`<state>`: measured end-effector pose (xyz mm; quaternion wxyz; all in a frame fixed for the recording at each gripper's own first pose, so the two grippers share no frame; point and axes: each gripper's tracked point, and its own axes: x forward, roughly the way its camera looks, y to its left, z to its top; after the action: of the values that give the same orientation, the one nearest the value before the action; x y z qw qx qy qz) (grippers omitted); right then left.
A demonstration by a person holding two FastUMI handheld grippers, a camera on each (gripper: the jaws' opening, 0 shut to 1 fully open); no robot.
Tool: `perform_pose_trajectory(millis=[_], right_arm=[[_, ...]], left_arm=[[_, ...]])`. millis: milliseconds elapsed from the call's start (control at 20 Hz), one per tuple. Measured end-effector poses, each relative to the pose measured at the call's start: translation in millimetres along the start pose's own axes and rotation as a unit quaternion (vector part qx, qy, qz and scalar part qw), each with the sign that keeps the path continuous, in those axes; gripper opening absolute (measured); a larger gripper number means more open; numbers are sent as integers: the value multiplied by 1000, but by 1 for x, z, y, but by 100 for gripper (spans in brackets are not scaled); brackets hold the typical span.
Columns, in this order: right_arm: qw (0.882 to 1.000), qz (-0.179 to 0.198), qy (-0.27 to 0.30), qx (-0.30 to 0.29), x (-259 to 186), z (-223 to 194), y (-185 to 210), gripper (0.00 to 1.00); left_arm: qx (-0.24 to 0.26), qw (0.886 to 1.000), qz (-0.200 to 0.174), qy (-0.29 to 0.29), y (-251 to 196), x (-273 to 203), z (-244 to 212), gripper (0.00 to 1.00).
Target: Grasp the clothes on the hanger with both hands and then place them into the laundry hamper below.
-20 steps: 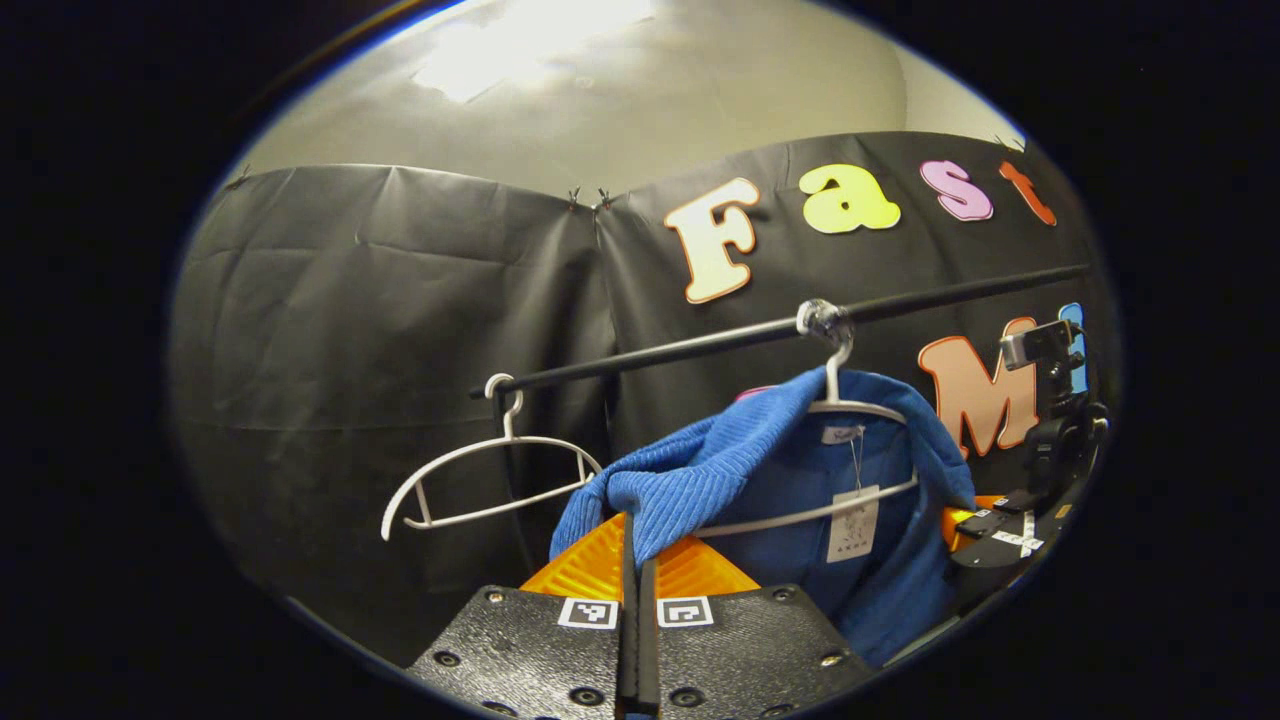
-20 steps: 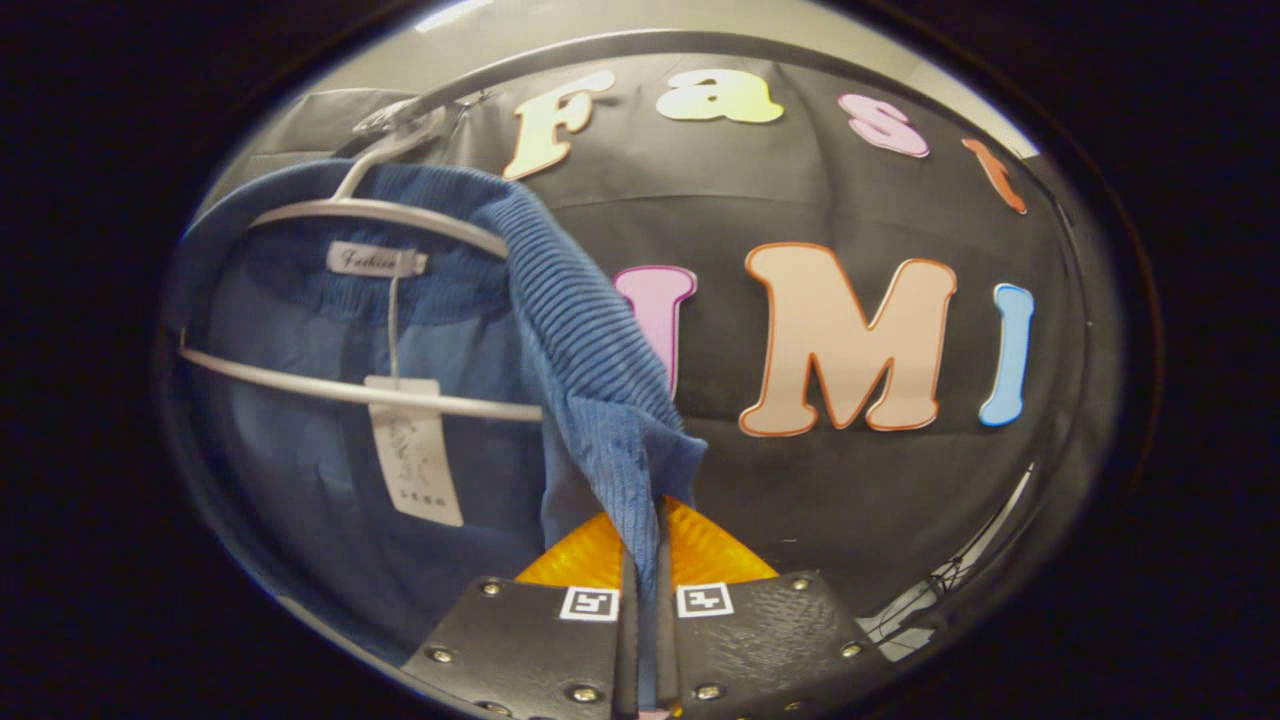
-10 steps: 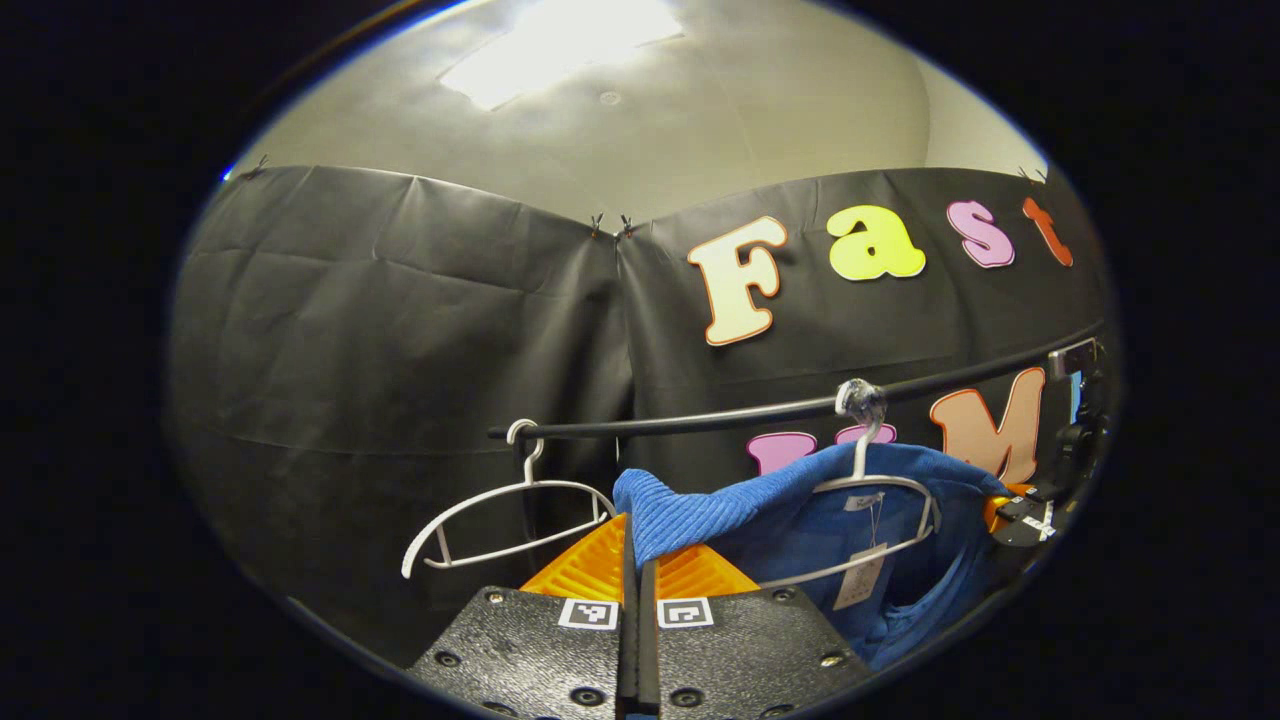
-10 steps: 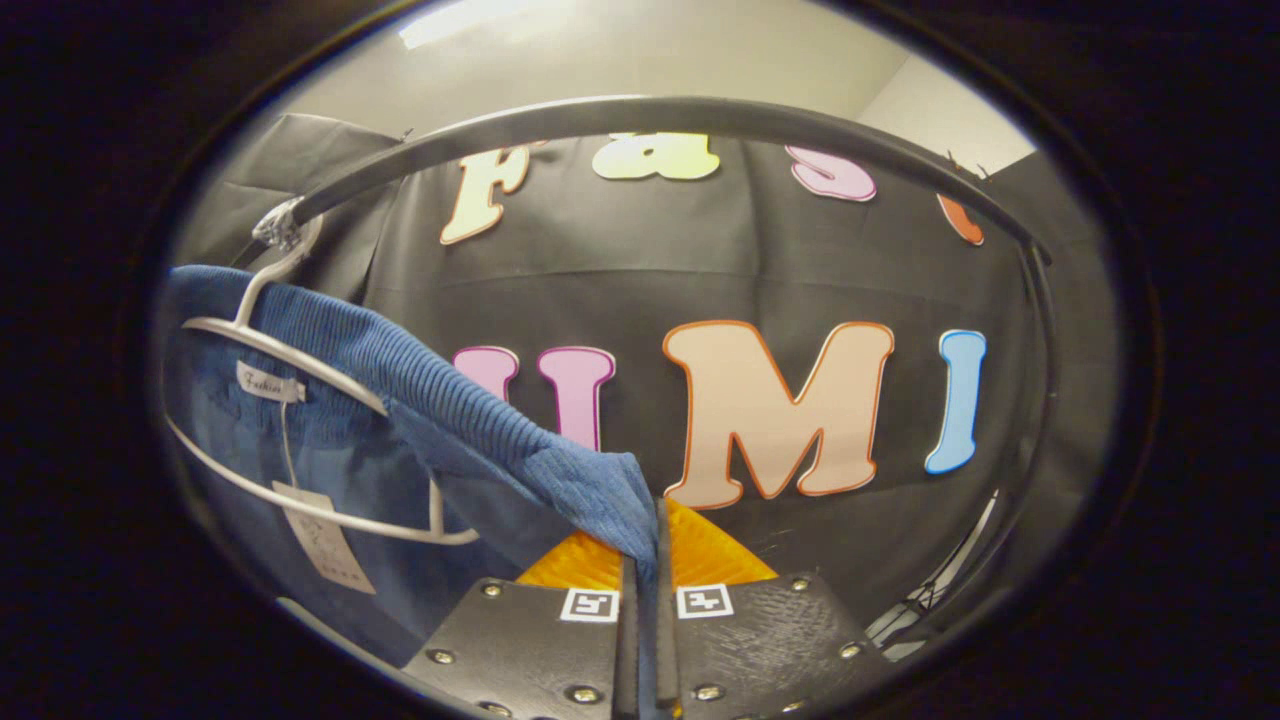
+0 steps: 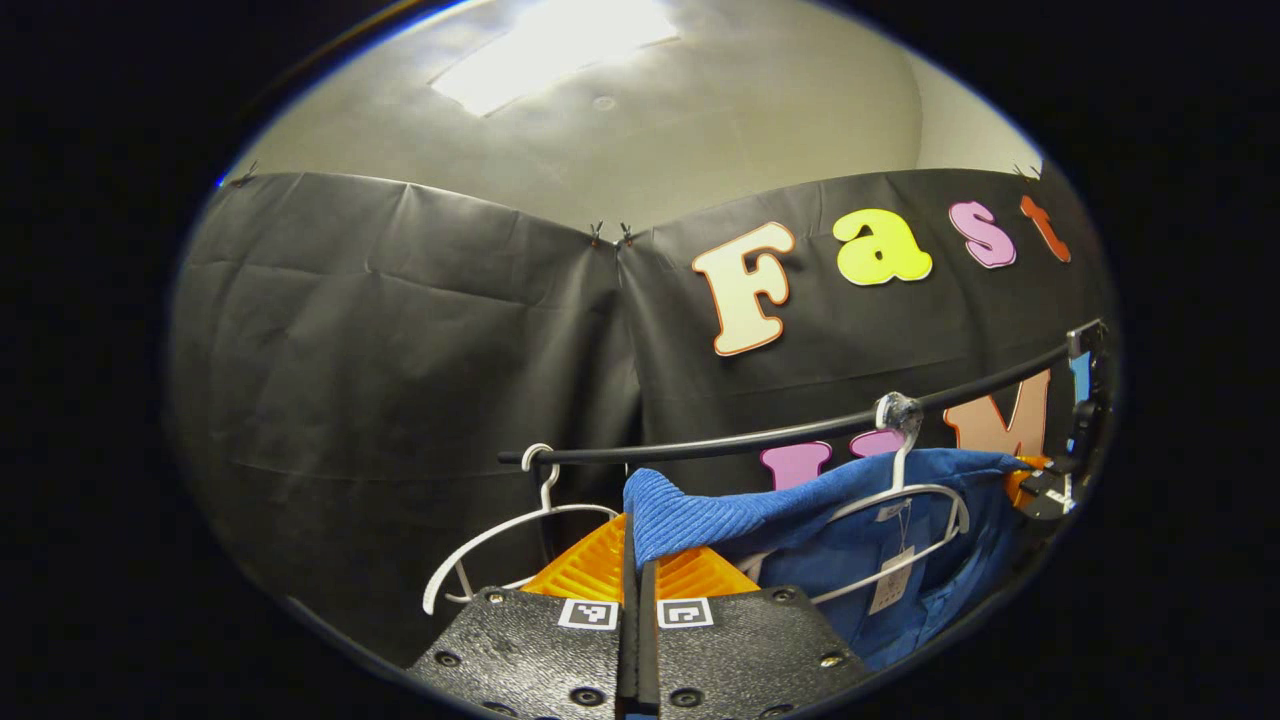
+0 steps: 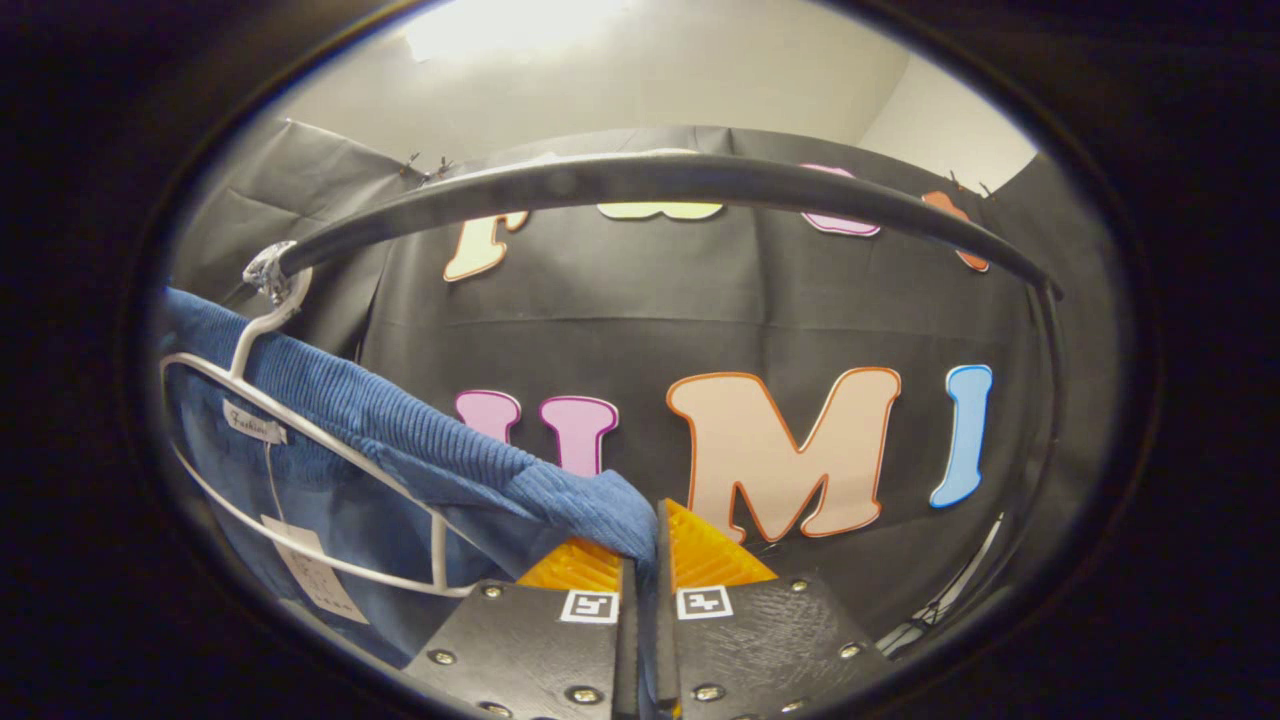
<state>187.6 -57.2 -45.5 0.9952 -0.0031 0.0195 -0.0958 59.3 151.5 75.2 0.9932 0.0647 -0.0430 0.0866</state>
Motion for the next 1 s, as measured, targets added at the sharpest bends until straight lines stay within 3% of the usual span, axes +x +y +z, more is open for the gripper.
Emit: perform_pose_trajectory(millis=[400, 800, 850, 1000], right_arm=[[1000, 20, -8, 12, 4, 7, 8, 6], [1000, 24, -13, 0, 12, 4, 8, 6], [1000, 25, -13, -2, 14, 4, 9, 2], [1000, 26, -13, -5, 19, 0, 11, 2]], left_arm=[[30, 999, -25, -2, 17, 27, -15, 0], [-27, 997, -67, 21, 18, 44, -58, 2], [-29, 997, -72, 23, 18, 45, -62, 0], [-37, 995, -84, 34, 17, 48, -75, 2]])
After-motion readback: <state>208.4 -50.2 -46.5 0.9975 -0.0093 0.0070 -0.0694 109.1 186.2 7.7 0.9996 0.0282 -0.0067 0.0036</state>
